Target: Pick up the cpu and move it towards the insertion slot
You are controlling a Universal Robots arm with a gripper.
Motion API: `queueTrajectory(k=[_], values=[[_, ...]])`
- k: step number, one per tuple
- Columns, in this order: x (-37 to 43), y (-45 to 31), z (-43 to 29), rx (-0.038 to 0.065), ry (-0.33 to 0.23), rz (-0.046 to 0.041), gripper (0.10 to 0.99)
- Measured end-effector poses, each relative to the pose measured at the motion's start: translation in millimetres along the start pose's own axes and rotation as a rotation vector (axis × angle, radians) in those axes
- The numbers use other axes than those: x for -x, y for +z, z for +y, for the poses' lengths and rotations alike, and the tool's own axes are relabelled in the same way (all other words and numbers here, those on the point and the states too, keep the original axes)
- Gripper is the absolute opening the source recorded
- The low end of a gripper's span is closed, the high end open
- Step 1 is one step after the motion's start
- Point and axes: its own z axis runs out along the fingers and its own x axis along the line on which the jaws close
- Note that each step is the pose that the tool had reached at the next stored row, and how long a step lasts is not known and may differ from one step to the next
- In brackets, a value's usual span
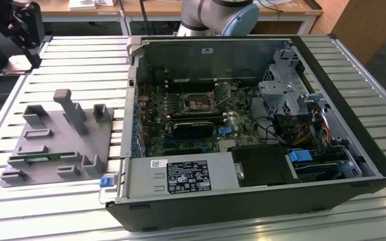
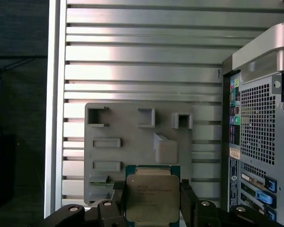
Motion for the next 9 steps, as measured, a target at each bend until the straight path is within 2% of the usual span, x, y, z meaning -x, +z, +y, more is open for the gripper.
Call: queueTrajectory(k=[9], values=[[10.4,0.1,0.0,0.0,0.0,0.0,0.545]])
